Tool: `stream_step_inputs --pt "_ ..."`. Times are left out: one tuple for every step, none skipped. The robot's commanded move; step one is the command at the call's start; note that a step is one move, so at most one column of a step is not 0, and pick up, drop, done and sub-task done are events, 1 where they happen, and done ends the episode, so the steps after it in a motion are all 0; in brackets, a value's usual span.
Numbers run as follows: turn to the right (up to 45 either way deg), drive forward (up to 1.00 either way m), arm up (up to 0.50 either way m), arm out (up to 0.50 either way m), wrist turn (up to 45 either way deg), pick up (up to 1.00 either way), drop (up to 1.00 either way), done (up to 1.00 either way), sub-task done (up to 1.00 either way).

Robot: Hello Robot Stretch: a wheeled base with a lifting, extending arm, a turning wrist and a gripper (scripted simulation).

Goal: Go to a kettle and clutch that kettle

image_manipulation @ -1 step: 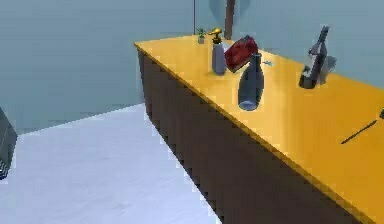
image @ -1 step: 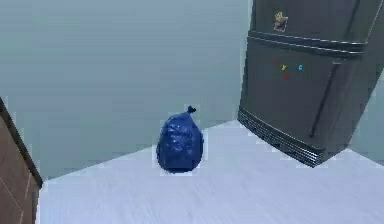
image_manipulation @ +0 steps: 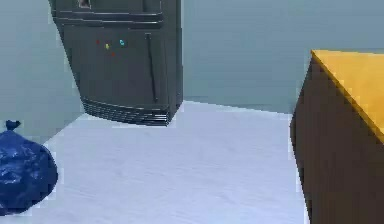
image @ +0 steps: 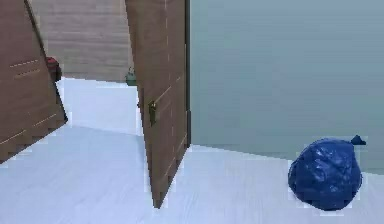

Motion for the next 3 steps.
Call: stream_step_inputs --pt "-45.0 0.0 0.0 0.0 0.0 0.0 0.0 0.0 0.0" --pt "-45.0 0.0 0.0 0.0 0.0 0.0 0.0 0.0 0.0" --pt "-18.0 0.0 0.0 0.0 0.0 0.0 0.0 0.0 0.0"
